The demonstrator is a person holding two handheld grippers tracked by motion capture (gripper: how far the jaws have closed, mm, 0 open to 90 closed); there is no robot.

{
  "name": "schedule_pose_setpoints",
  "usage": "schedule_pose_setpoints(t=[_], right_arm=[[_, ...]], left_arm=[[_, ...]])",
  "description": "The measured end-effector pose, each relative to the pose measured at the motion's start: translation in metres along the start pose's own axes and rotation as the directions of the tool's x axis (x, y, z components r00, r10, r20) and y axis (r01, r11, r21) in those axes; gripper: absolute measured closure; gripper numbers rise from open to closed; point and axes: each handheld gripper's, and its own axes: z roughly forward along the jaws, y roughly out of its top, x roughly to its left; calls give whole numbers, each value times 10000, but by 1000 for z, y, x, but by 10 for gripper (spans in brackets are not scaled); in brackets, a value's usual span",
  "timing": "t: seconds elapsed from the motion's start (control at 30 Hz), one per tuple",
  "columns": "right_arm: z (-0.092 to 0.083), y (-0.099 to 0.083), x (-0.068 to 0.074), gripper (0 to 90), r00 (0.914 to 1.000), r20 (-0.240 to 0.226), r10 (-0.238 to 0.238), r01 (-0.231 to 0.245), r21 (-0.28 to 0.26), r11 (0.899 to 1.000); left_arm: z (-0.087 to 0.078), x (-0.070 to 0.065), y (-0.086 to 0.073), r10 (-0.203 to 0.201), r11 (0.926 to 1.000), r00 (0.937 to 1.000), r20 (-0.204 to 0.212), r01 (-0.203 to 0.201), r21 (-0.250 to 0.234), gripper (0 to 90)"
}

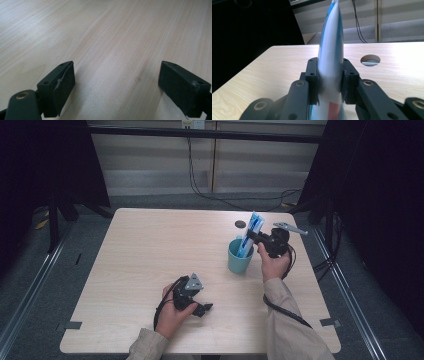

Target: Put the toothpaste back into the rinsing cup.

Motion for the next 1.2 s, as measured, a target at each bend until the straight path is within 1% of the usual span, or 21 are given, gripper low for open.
schedule_pose_setpoints(t=[0.1, 0.43, 0.47, 0.6, 0.87, 0.93, 0.97, 1.0, 1.07, 1.1, 1.17, 1.2], right_arm=[[-1, 0, 1, 711, 9999, 48, -109, 109, 24, 9999], [-3, 1, 0, 703, 9997, 15, -234, 233, 136, 9996], [-3, 1, 0, 698, 9995, 54, -312, 311, 162, 9994], [-4, 3, 0, 692, 9992, 96, -381, 380, 145, 9992], [-6, 5, 1, 650, 9982, 241, -558, 555, 127, 9984], [-7, 5, 0, 647, 9985, 174, -521, 519, 130, 9986], [-6, 4, 0, 609, 9987, 175, -487, 485, 163, 9987], [-6, 4, 0, 609, 9987, 175, -487, 485, 163, 9987], [-6, 4, 1, 582, 9987, 165, -489, 486, 198, 9986], [-6, 4, 1, 562, 9982, 232, -555, 549, 254, 9982], [-6, 4, 1, 550, 9984, 210, -535, 529, 258, 9983], [-6, 5, 1, 525, 9985, 224, -506, 499, 299, 9983]], left_arm=[[0, 0, 0, 9, 10000, 10000, -17, -9, 30, 139], [0, 0, 0, 16, 10000, 10000, -21, -15, 34, 139], [0, 0, 0, 15, 10000, 10000, -21, -14, 35, 139], [0, 0, 0, 28, 10000, 10000, -23, -28, 33, 139], [0, 0, 0, 25, 10000, 10000, -7, -25, 13, 140], [0, 0, 0, 19, 10000, 10000, -16, -19, 28, 140], [0, 0, 0, 14, 10000, 10000, -17, -14, 22, 140], [0, 0, 0, 14, 10000, 10000, -17, -14, 22, 140], [0, 0, 0, 15, 10000, 10000, -16, -15, 20, 140], [0, 0, 0, 16, 10000, 10000, -16, -16, 21, 140], [0, 0, 0, 21, 10000, 10000, -16, -21, 22, 141], [0, 0, 0, 19, 10000, 10000, -17, -18, 21, 140]])
